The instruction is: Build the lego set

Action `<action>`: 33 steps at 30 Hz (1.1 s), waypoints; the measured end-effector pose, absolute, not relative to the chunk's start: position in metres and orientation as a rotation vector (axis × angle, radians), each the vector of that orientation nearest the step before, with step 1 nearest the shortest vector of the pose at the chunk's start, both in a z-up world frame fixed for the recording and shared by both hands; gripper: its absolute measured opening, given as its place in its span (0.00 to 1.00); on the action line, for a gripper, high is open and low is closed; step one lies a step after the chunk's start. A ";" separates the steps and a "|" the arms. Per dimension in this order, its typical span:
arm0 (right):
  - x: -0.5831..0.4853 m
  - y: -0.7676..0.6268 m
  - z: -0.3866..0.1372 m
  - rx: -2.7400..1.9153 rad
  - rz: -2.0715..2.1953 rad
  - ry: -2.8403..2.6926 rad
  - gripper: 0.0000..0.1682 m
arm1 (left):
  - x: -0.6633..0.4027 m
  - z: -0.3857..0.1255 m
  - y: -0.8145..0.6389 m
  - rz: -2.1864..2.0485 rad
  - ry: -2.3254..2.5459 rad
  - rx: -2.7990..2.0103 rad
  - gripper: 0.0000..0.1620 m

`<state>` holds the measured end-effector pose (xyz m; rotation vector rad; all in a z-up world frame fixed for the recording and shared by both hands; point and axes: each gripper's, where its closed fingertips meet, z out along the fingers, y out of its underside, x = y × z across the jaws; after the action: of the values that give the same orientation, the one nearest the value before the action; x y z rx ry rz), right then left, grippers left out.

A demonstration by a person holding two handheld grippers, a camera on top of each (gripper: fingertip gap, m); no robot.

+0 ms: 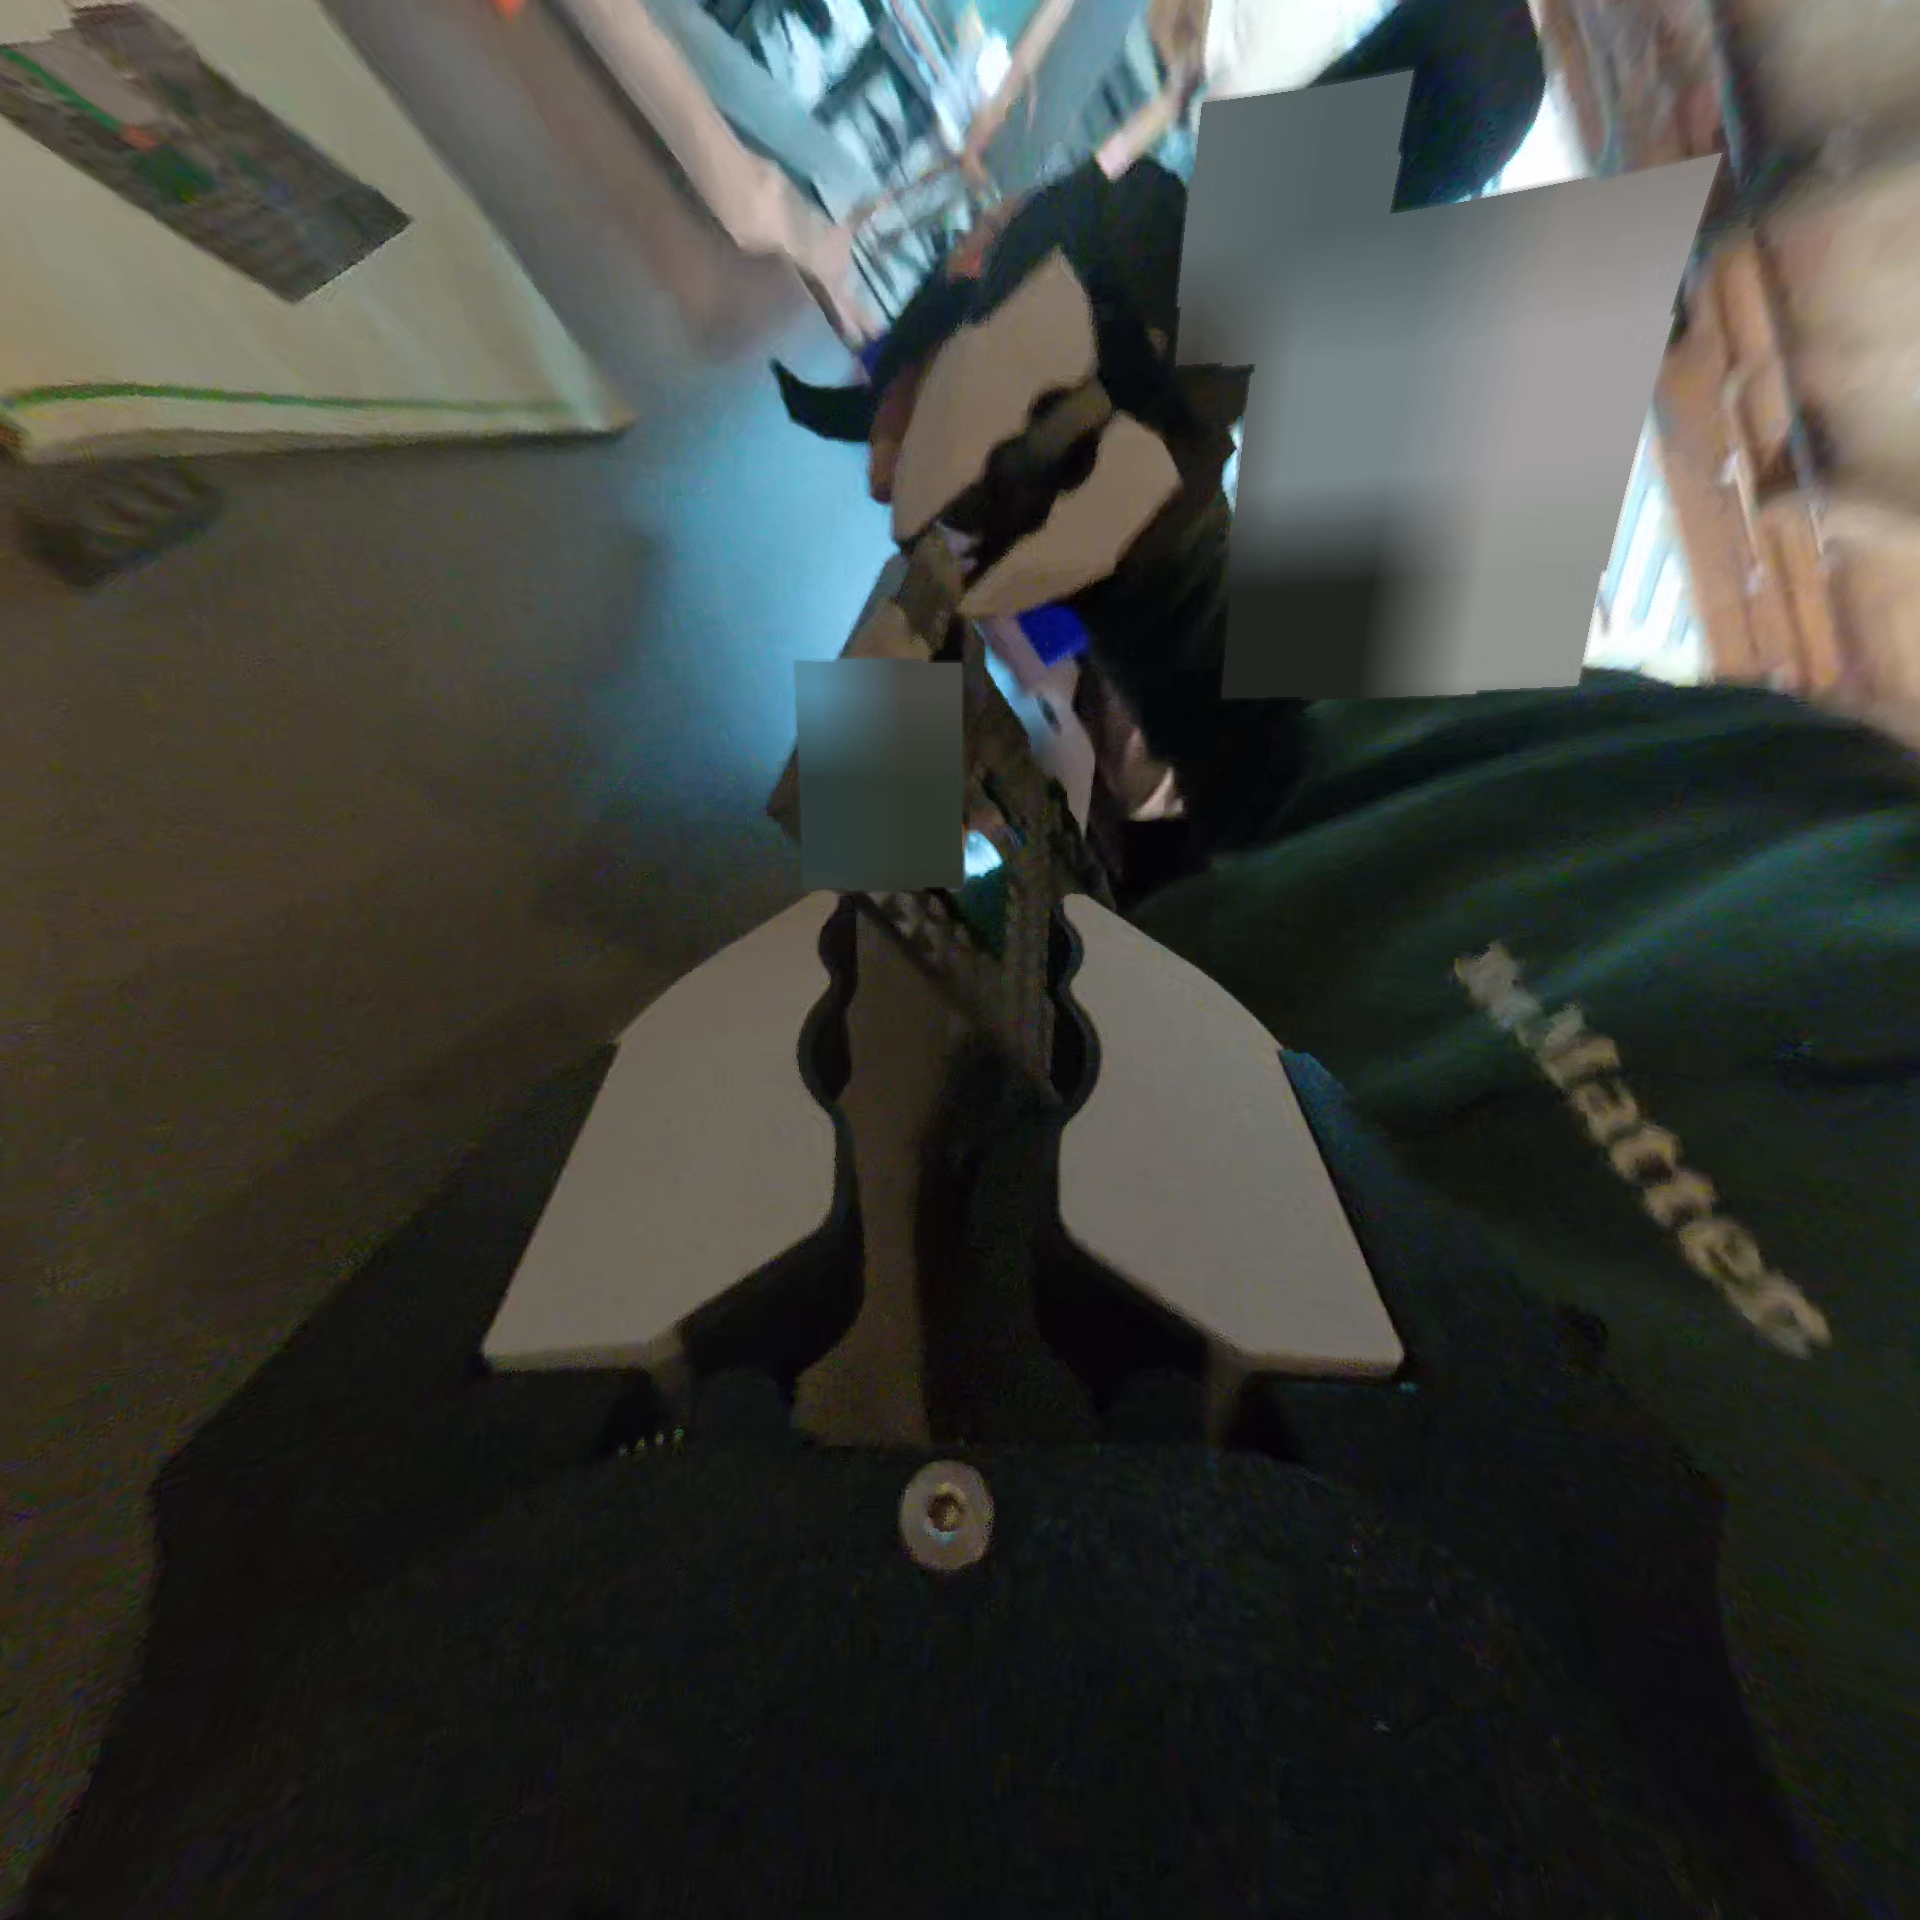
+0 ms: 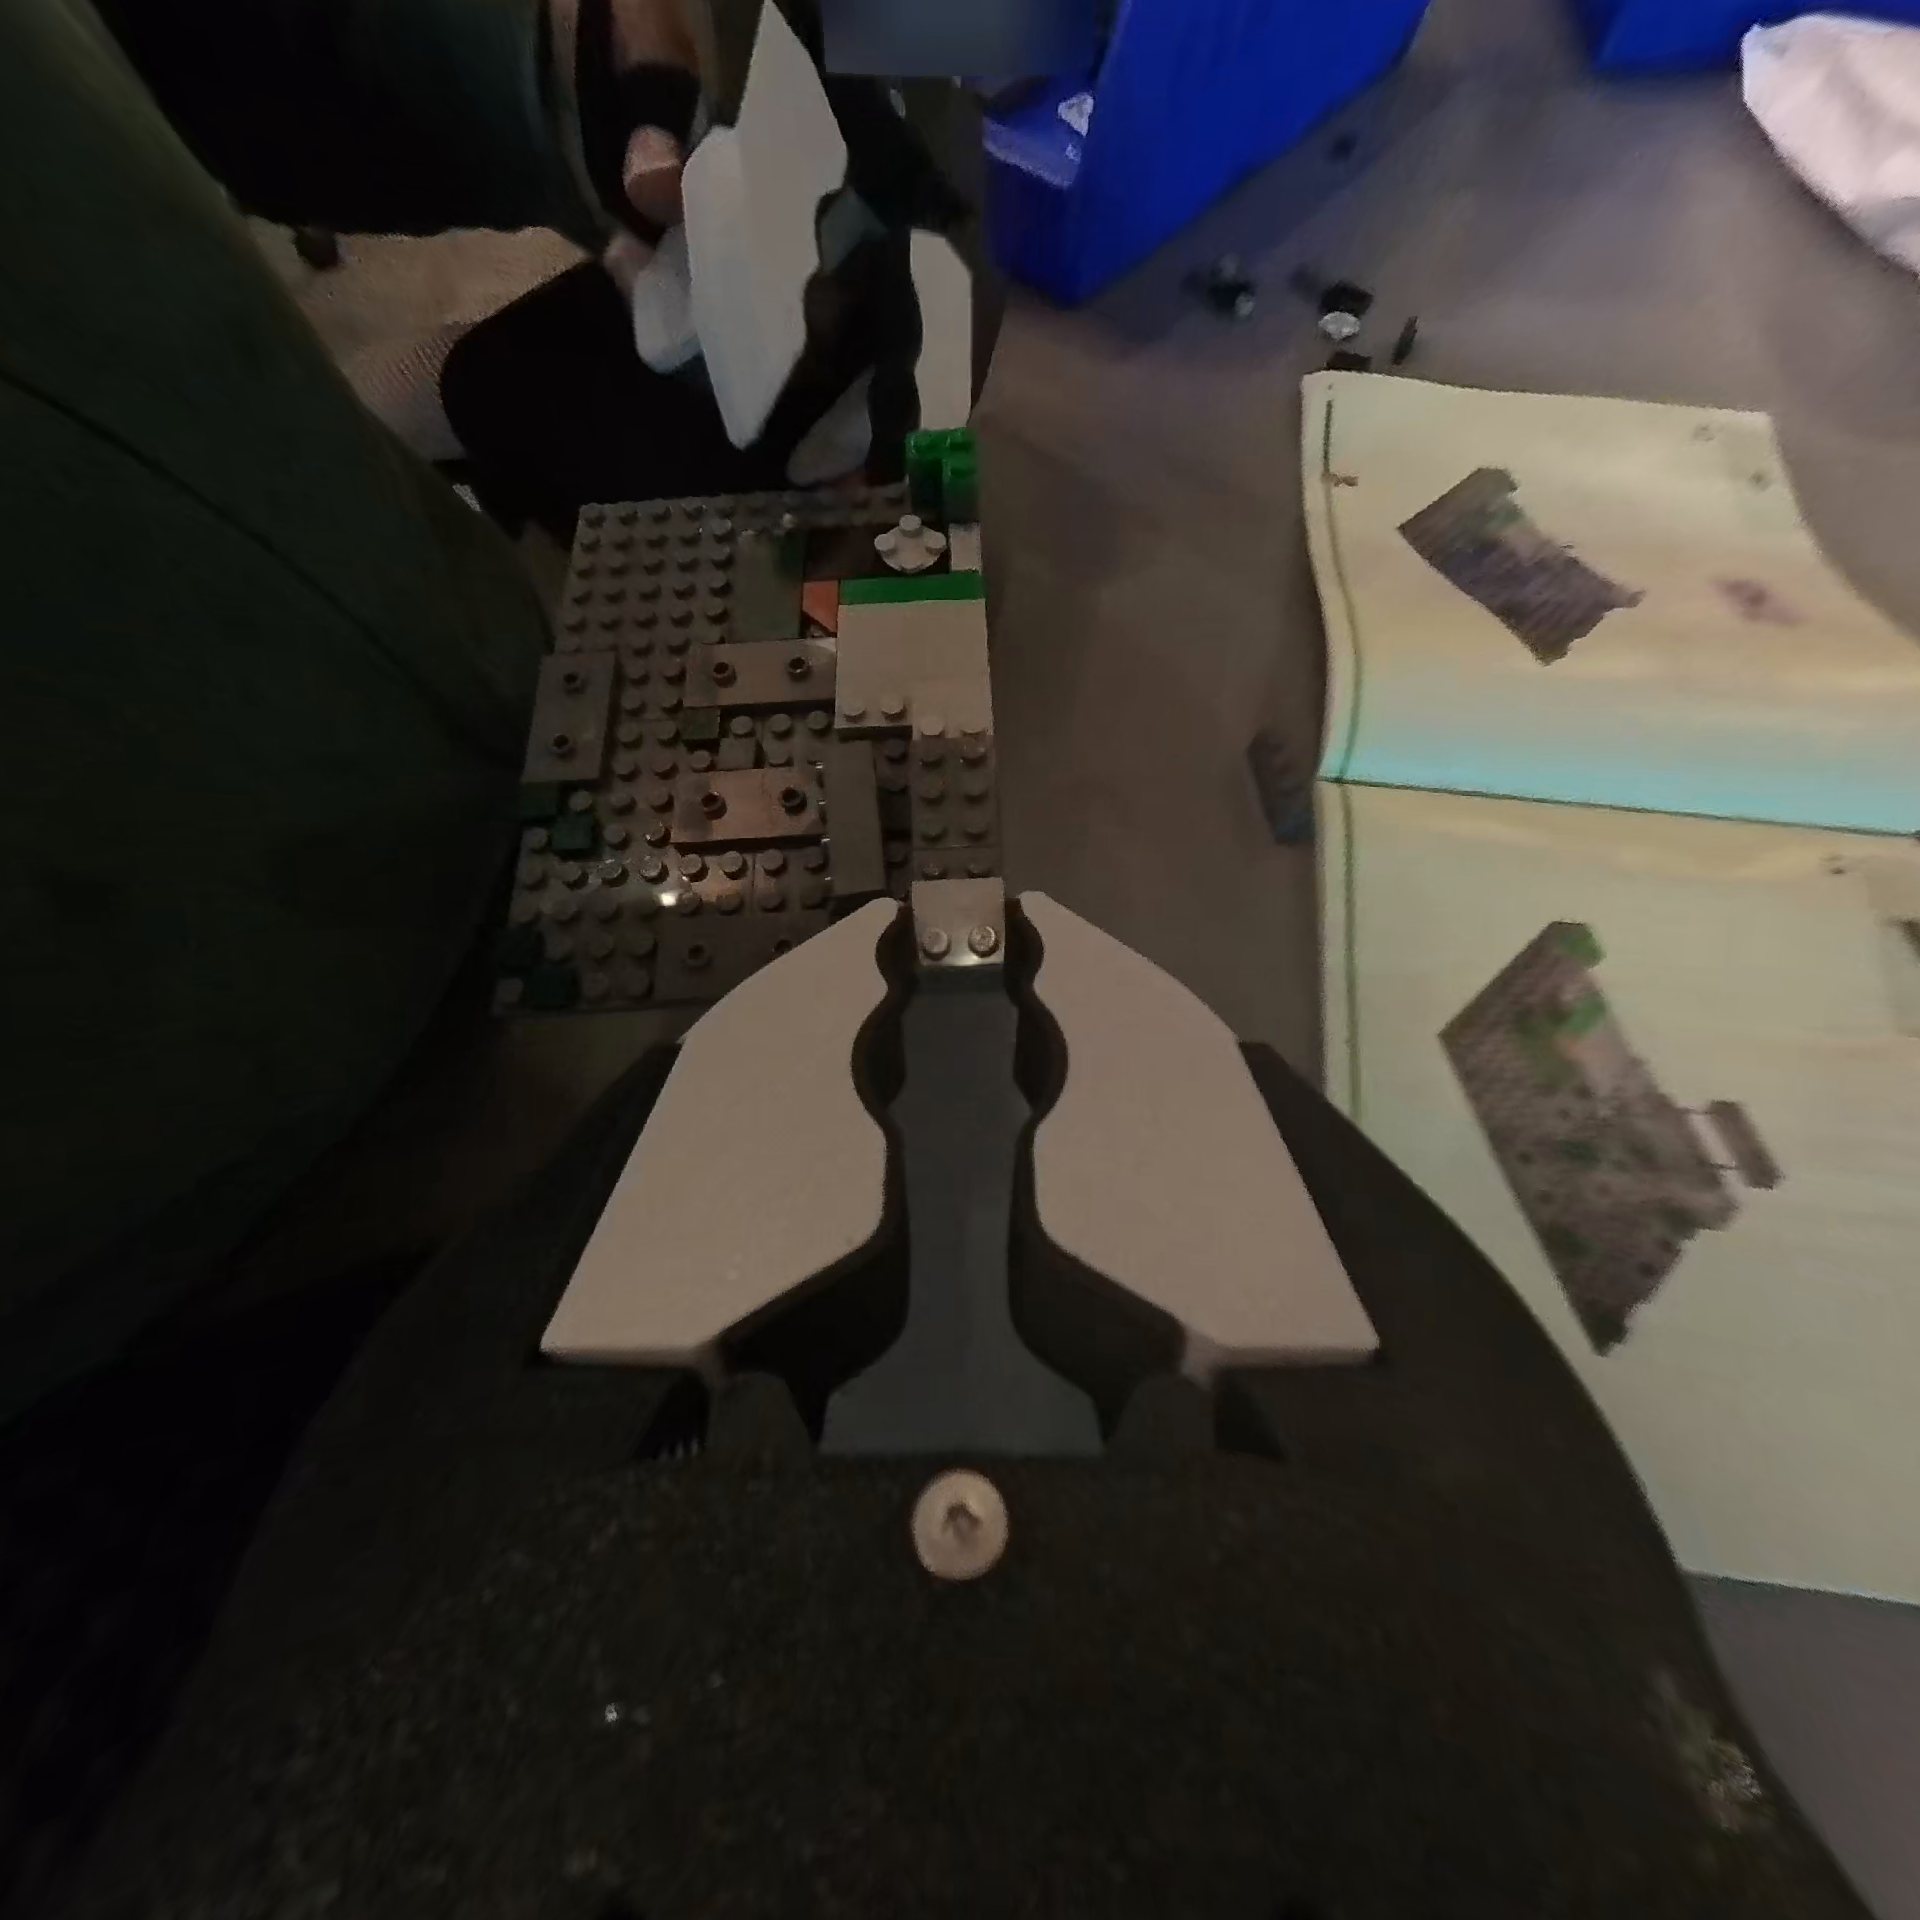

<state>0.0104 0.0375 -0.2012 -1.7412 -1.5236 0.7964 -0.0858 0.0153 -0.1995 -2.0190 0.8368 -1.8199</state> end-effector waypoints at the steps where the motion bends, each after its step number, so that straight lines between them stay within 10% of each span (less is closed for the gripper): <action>1: 0.011 0.039 -0.200 -1.740 0.781 -1.526 0.10 | -0.083 -0.203 0.018 -1.800 0.804 -2.039 0.21; 33: -0.016 0.051 -0.199 -1.658 0.794 -1.599 0.10 | -0.087 -0.207 0.031 -1.979 0.380 -2.054 0.04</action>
<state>-0.0159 0.0510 -0.1988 -1.6578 -1.5988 0.7941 -0.0870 0.0308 -0.2069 -2.0545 0.3795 -1.9790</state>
